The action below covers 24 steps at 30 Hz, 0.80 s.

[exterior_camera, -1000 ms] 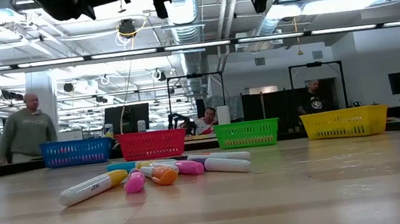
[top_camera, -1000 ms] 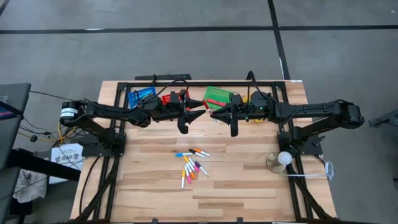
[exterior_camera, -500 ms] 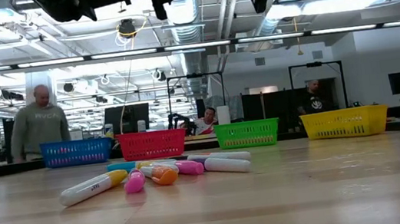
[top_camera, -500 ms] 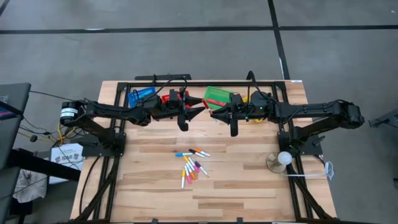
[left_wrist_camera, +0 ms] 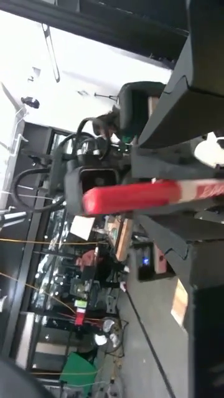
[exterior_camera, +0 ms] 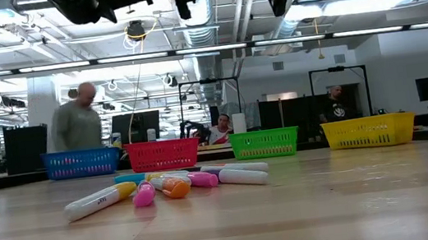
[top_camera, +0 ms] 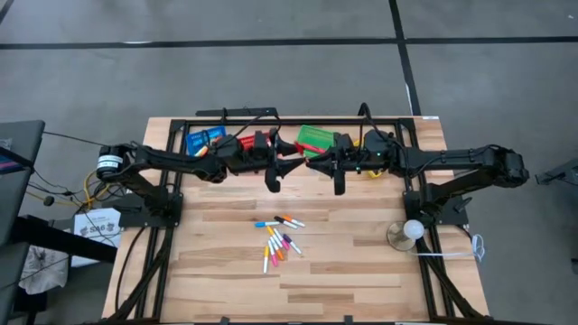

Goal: Pick & Place Markers
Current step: Put the small red marker pen into the red bin

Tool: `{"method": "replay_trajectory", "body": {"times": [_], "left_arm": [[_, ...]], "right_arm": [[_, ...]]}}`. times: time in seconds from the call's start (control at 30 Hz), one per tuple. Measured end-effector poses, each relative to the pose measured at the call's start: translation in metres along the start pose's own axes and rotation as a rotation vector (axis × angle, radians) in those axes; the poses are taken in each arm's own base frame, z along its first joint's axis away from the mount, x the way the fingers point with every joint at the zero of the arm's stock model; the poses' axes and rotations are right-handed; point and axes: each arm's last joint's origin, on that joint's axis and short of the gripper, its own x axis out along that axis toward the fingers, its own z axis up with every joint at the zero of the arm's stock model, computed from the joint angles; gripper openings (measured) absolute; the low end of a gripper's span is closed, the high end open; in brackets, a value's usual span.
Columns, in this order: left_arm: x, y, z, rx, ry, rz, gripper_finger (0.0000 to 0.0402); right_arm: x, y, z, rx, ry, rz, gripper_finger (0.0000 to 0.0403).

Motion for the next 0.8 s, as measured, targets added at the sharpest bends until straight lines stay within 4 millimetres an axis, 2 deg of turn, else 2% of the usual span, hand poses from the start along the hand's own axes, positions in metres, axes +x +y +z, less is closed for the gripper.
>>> {"method": "replay_trajectory", "body": {"times": [0.3,0.7,0.8], "left_arm": [[0.0001,0.0039,0.0002,0.007,-0.001,0.009,0.0170],[0.0003,0.0038,-0.0006,0.003,0.003,0.007,0.0053],[0.0003,0.0037,-0.0006,0.003,0.003,0.006,0.0042]], "right_arm": [[0.0000,0.0004,0.0000,-0.017,0.000,0.002,0.0030],[0.0000,0.0006,-0.0001,-0.019,0.002,0.011,0.0032],[0.0000,0.0006,-0.0001,-0.019,0.002,0.011,0.0036]]}}
